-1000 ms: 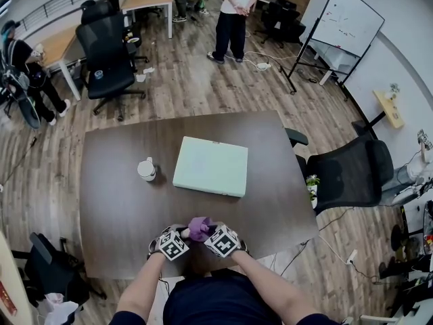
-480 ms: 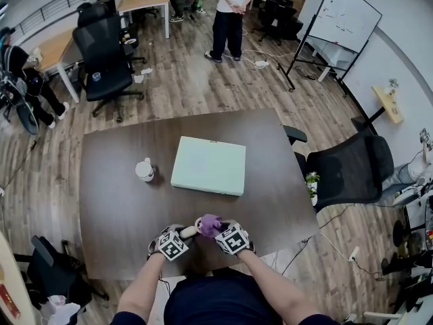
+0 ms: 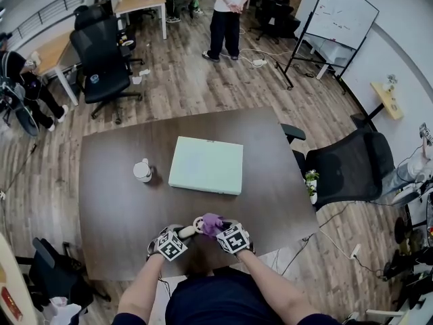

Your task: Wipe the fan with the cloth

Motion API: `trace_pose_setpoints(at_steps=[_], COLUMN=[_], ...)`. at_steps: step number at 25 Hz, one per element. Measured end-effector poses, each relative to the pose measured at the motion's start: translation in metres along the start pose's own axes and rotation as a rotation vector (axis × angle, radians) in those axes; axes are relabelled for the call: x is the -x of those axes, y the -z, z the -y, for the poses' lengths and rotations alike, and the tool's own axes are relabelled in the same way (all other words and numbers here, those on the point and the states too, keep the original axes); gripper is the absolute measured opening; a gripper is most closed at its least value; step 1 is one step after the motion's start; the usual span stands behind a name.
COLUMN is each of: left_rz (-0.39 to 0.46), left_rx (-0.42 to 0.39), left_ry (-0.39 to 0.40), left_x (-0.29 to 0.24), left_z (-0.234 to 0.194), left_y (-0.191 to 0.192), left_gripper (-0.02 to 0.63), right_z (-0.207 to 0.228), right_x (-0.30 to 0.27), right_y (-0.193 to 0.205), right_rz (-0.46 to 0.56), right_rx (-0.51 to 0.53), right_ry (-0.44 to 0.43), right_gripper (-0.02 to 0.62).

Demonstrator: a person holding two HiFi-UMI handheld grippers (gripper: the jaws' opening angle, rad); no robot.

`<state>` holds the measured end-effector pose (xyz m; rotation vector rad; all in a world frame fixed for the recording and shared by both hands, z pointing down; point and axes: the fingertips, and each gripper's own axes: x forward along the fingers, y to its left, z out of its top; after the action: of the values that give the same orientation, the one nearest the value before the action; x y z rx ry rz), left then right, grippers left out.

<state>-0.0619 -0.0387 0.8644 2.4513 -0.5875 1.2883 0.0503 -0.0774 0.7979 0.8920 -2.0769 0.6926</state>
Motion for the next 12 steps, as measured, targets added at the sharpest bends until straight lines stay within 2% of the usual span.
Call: trace_pose_setpoints(at_steps=[5, 8, 12], left_rz=[0.008, 0.038, 0.057], left_rx=[0.022, 0.053, 0.064], left_ry=[-0.028, -0.064, -0.095], left_x=[0.001, 0.006, 0.011], left_z=[-0.004, -0.006, -0.002], left_y=[-0.002, 0.000, 0.002], left_gripper=[0.199, 0.209, 0.331], right_z=[0.017, 0.020, 0.025], right_x=[0.003, 0.000, -0.002], right_y=[0.008, 0.021, 0.038], right_rz=[-0.025, -0.049, -0.075], right_rx=[0.002, 0.000, -0.023], right_ry=[0.054, 0.044, 0.041], right_gripper=[0.087, 0.087, 0.087])
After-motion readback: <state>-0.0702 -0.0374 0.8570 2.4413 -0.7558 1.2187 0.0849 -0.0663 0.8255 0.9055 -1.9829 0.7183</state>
